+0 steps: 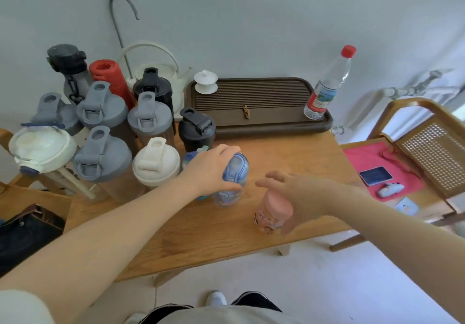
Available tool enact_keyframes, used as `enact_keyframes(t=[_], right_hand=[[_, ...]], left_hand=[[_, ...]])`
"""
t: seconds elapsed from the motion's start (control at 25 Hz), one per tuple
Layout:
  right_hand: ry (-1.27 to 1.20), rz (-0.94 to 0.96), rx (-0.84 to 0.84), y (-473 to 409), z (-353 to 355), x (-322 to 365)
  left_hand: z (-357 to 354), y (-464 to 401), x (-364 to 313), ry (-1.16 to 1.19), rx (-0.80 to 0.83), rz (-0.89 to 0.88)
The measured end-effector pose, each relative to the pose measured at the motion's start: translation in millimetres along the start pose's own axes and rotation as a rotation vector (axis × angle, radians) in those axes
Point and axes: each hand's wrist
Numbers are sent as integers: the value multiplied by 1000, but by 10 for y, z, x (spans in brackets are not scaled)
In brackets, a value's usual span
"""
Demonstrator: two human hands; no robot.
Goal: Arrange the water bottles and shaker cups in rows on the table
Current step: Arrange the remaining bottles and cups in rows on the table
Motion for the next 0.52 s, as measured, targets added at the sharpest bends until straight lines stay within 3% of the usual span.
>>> enact_keyframes(t=[0.2,0.32,0.52], right_hand=[[42,-67,-336,-190,-61,-131],[-104,-137,-542,-427,308,-357],[-187,-35,-468,-1115,606,-463]], left_hand=[[28,9,77,-22,17,17],[28,-10,89,-75,1,20],[105,44,73,-69,-2,45]])
Point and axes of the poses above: each hand's wrist, its own y-axis away from the middle knuckle, its own z-axis out of the back of the hand, x = y × z, and after that the axes turned 10 degrees about z, right-handed
